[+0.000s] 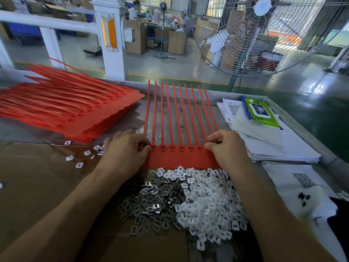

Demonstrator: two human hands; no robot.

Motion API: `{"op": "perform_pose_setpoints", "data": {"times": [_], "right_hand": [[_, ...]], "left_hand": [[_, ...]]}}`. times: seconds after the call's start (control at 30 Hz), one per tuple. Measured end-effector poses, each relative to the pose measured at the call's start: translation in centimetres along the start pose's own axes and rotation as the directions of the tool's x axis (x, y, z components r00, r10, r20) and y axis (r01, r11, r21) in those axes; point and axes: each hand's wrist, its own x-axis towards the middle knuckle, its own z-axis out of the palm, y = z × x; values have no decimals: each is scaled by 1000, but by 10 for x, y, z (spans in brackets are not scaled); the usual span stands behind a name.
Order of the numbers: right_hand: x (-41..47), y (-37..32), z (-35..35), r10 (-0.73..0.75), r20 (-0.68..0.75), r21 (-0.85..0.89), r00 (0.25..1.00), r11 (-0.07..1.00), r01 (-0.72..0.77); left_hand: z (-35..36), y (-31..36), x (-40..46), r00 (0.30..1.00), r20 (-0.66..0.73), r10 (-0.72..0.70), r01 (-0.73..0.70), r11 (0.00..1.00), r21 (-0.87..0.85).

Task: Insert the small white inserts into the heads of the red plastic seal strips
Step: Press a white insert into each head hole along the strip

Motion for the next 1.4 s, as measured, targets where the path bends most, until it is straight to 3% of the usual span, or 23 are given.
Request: {"op": "perform_pose_setpoints", "data": {"times": [0.5,0.93,1.17,1.3,1.4], "right_hand": [[-2,3,-9,14,-1,94,1000,995,-14],[2,6,-4,-34,7,-77,999,996,34],[-1,6,-7,4,-15,51,1000,999,-3],[-9,-5,-10,-102,-13,35,995,994,102],[-23,-24,-13,-283,137,79,949,958,275]], "left_hand": [[0,0,1,1000,-4,9,-9,1000,1],[0,-2,-1,1000,5,8,-8,1000,-1],[1,-2,0,1000,4,9,-9,1000,6],[0,-1,0,1000,-3,10,-10,1000,12],[-1,0,0,1000,-3,16,-16,1000,12]]}}
